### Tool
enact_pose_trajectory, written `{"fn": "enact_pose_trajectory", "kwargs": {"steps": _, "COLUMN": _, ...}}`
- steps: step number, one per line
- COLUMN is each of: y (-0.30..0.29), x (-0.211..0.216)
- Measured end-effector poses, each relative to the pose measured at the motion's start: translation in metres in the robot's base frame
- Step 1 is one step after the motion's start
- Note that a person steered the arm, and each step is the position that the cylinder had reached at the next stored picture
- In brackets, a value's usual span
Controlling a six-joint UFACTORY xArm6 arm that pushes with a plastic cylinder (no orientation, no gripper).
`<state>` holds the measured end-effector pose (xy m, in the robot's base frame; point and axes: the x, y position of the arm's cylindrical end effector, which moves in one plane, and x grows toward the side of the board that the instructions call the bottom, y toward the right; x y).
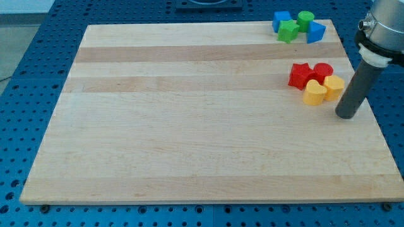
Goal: Seperate the red star and red circle
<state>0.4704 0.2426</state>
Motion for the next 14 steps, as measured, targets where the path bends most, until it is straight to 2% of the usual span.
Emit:
{"fn": "enact_pose_trajectory", "kwargs": {"steps": 2, "y": 0.017, "x": 0.010}}
{"fn": "enact_pose_trajectory", "kwargs": {"steps": 3, "y": 0.074, "x": 0.018}}
{"fn": "enact_pose_trajectory", "kwargs": {"steps": 4, "y": 0.102, "x": 0.017}}
{"fn": "enact_pose_trajectory", "kwargs": {"steps": 5, "y": 0.102, "x": -0.001}}
{"fn": "enact_pose_trajectory", "kwargs": {"steps": 6, "y": 0.088, "x": -0.047}}
{"fn": "enact_pose_trajectory", "kwargs": {"steps": 7, "y": 0.063, "x": -0.067}}
{"fn": "enact_pose_trajectory", "kwargs": {"steps": 11, "y": -0.022, "x": -0.084}}
{"fn": "enact_pose_trajectory", "kwargs": {"steps": 14, "y": -0.018, "x": -0.121}}
